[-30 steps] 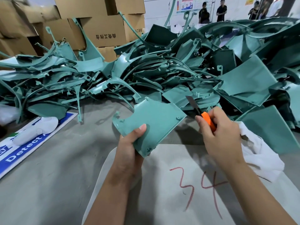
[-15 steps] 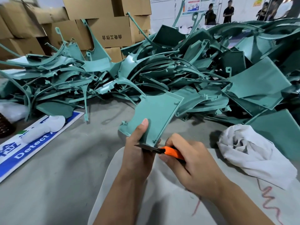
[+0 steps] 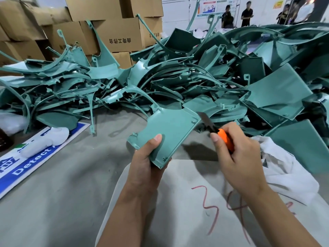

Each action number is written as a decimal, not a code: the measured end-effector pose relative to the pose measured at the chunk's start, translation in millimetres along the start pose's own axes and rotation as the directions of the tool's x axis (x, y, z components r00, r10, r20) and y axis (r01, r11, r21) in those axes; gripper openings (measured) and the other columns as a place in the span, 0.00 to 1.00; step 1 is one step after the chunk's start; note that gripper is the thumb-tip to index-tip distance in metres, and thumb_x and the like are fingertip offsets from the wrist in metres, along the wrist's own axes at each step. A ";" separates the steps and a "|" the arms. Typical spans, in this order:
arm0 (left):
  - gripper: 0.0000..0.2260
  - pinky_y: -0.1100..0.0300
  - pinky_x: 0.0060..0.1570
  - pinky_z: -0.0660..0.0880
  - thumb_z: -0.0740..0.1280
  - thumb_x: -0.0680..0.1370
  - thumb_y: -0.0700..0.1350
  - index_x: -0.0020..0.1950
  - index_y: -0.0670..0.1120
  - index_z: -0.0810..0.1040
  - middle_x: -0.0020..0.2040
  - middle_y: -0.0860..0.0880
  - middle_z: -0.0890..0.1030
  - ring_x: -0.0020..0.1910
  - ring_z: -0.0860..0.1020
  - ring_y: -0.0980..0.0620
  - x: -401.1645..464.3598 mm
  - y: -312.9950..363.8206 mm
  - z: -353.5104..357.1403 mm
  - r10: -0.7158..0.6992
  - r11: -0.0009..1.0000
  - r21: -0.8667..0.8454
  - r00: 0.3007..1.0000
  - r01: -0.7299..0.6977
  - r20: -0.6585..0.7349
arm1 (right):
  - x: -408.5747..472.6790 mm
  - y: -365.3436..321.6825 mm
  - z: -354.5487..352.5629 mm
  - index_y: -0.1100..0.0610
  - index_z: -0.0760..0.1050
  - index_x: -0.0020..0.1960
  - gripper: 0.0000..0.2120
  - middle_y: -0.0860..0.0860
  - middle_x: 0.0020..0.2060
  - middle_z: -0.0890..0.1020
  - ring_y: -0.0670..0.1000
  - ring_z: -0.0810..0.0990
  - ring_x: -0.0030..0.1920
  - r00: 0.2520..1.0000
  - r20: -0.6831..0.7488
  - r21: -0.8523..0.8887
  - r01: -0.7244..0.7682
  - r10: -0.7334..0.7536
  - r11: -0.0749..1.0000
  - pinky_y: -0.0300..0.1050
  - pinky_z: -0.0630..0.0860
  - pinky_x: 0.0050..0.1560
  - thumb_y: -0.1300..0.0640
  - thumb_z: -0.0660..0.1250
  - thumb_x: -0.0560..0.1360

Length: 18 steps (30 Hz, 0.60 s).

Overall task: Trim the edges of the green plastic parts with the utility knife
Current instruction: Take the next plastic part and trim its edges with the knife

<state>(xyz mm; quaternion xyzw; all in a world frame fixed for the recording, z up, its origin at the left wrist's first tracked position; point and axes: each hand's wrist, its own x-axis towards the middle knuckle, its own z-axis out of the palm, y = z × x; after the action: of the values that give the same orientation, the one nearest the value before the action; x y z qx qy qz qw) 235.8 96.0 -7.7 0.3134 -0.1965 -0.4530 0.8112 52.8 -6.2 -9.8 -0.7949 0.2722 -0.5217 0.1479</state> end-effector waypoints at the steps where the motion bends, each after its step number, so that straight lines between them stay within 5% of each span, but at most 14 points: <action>1: 0.20 0.64 0.33 0.80 0.68 0.73 0.38 0.65 0.40 0.78 0.52 0.44 0.86 0.42 0.86 0.50 -0.6 0.2 0.0 -0.014 1.000 0.010 1.000 0.014 -0.001 | 0.6 3.9 -1.0 0.53 0.69 0.45 0.11 0.44 0.29 0.70 0.48 0.72 0.31 0.999 -0.017 -0.031 -0.032 0.032 0.999 0.36 0.65 0.33 0.51 0.65 0.84; 3: 0.24 0.64 0.31 0.80 0.68 0.72 0.39 0.69 0.39 0.76 0.53 0.43 0.86 0.40 0.86 0.49 -0.9 -0.1 -1.1 -0.034 0.999 0.035 0.999 0.033 0.008 | 1.6 9.6 -1.9 0.53 0.69 0.44 0.13 0.45 0.29 0.72 0.48 0.72 0.30 0.994 -0.018 -0.080 -0.109 0.108 0.991 0.41 0.65 0.33 0.49 0.65 0.85; 7: 0.27 0.54 0.51 0.82 0.71 0.72 0.38 0.72 0.40 0.74 0.65 0.40 0.82 0.61 0.83 0.41 1.0 -1.8 -7.8 -0.023 0.991 0.133 0.999 0.020 0.026 | 3.0 10.6 -3.7 0.51 0.70 0.42 0.14 0.50 0.30 0.76 0.50 0.73 0.30 0.974 -0.057 0.054 -0.216 0.219 0.975 0.48 0.70 0.33 0.46 0.65 0.83; 11: 0.26 0.48 0.56 0.81 0.74 0.70 0.37 0.68 0.42 0.78 0.64 0.41 0.82 0.64 0.80 0.39 5.0 -2.3 -13.0 0.029 0.974 0.225 0.999 -0.031 0.014 | 5.0 7.3 -5.7 0.51 0.71 0.42 0.13 0.51 0.31 0.77 0.57 0.77 0.31 0.973 -0.022 0.202 -0.222 0.231 0.954 0.60 0.76 0.33 0.48 0.64 0.84; 15: 0.24 0.24 0.60 0.72 0.71 0.74 0.37 0.70 0.42 0.76 0.66 0.39 0.81 0.66 0.77 0.31 11.5 0.6 -17.1 0.114 0.965 0.241 0.993 -0.103 -0.034 | 4.0 6.1 -5.7 0.51 0.74 0.47 0.10 0.48 0.33 0.77 0.52 0.76 0.31 0.994 0.058 0.217 -0.100 0.089 0.971 0.49 0.73 0.31 0.49 0.63 0.86; 18: 0.16 0.23 0.60 0.71 0.69 0.77 0.41 0.65 0.44 0.80 0.61 0.39 0.83 0.63 0.78 0.30 14.5 4.2 -21.1 0.160 0.957 0.271 0.970 -0.107 -0.183 | 3.8 4.6 -4.9 0.50 0.75 0.50 0.08 0.47 0.35 0.77 0.51 0.77 0.35 0.989 0.147 0.195 -0.044 0.015 0.980 0.46 0.72 0.35 0.47 0.64 0.84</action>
<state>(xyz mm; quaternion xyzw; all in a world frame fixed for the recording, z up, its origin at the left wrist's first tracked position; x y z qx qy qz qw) 258.5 92.3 -19.6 0.4471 -0.1909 -0.3331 0.8079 48.2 -11.9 -7.3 -0.8077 0.2193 -0.4850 0.2534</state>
